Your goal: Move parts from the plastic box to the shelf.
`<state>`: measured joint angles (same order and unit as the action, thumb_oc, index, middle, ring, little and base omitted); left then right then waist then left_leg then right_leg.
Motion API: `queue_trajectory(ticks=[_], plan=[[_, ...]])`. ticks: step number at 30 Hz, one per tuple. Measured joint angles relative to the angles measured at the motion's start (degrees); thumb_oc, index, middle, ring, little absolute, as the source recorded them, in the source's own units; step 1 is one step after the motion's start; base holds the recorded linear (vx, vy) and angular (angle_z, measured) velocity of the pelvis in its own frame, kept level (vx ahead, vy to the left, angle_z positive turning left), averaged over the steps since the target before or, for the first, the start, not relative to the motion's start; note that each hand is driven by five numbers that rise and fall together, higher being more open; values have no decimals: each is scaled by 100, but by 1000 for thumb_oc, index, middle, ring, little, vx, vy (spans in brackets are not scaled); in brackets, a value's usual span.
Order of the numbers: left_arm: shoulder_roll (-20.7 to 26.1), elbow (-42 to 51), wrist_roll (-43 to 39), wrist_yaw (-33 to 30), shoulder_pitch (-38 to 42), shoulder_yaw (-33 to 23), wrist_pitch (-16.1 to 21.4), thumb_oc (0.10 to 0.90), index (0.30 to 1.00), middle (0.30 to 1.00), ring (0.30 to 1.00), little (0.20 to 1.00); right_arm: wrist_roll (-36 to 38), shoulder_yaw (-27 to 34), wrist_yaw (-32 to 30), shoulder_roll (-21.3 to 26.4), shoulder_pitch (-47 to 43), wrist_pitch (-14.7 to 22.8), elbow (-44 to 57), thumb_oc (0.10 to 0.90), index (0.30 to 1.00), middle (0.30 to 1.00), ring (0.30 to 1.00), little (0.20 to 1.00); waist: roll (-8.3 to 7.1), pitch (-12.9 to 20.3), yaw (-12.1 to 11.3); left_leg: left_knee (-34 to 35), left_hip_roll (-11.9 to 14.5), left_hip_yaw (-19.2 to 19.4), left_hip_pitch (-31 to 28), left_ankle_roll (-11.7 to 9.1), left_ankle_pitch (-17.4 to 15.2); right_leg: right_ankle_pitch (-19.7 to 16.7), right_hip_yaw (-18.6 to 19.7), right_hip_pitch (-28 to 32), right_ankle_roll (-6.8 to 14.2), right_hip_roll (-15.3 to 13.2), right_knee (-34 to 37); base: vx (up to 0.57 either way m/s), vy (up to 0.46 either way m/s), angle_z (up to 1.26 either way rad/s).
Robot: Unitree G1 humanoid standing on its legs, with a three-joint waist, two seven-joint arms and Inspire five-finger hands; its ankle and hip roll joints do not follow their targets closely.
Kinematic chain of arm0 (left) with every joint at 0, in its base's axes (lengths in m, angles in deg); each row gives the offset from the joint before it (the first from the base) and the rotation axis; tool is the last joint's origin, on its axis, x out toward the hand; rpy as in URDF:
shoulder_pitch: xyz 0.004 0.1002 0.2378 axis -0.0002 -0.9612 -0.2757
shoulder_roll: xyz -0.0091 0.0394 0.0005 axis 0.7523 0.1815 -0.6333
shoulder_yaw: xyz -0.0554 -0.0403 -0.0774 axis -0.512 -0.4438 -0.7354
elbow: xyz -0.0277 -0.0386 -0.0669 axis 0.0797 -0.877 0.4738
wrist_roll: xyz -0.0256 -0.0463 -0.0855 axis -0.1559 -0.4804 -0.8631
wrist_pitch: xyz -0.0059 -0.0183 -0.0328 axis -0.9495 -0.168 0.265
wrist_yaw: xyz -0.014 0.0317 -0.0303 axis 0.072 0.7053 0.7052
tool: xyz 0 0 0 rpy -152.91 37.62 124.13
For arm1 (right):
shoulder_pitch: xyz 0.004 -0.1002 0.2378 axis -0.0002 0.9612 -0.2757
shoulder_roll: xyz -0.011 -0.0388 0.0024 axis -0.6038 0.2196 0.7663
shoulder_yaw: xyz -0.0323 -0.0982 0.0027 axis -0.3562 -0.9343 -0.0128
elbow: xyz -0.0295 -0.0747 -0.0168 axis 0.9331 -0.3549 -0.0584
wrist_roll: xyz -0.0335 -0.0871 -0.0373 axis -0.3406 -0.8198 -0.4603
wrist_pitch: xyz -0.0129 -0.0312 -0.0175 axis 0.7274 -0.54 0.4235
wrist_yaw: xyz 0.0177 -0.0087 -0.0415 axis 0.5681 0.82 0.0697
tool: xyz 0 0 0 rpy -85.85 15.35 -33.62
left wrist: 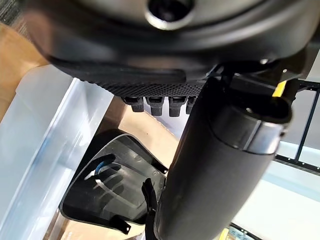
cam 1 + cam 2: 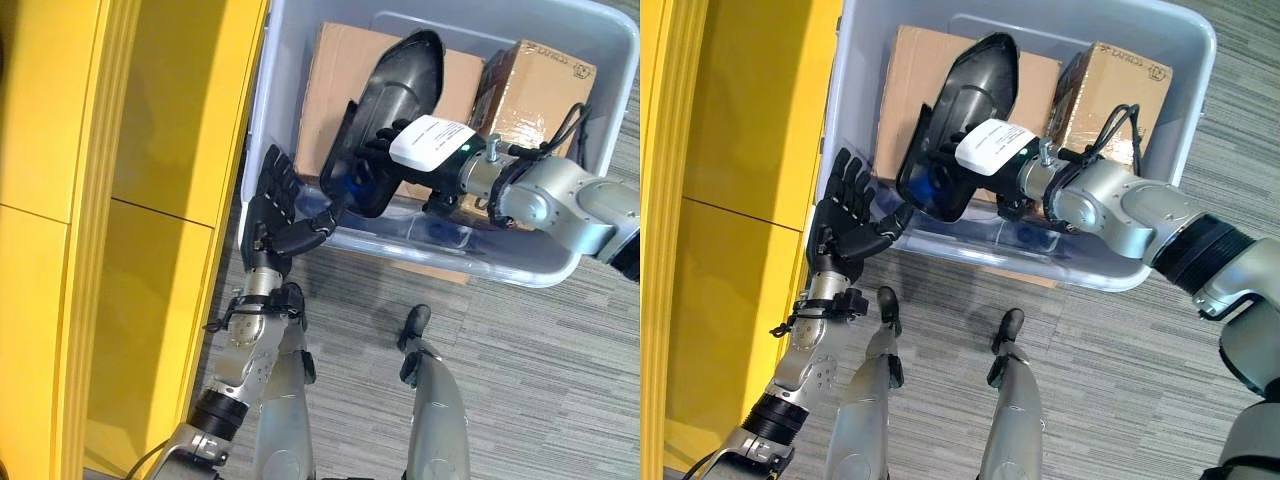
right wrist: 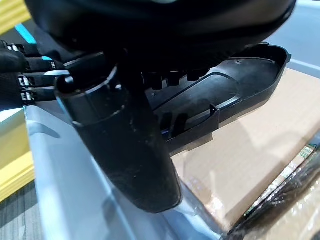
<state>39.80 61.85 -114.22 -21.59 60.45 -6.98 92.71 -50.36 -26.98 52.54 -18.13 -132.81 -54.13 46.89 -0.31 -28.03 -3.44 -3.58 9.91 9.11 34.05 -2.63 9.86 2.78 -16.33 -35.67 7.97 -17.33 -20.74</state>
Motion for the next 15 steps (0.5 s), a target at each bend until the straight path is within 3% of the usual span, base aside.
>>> queue_trajectory(ticks=[9,15], plan=[[-6,181,7,101,-2,36,33,900,1000,1000,1000,1000,-213,-997,121,233,-842,264,354,900,1000,1000,1000,1000,1,1,-25,-1,-94,-58,188,40,40,49,-60,-164,20,-111,-113,24,-2,5],[-9,242,7,115,-6,52,76,900,1000,1000,1000,1000,-217,-1017,217,284,-860,318,477,900,1000,1000,1000,1000,2,1,-37,-1,-105,-144,290,51,57,116,-149,-220,11,-139,-185,22,-2,7]])
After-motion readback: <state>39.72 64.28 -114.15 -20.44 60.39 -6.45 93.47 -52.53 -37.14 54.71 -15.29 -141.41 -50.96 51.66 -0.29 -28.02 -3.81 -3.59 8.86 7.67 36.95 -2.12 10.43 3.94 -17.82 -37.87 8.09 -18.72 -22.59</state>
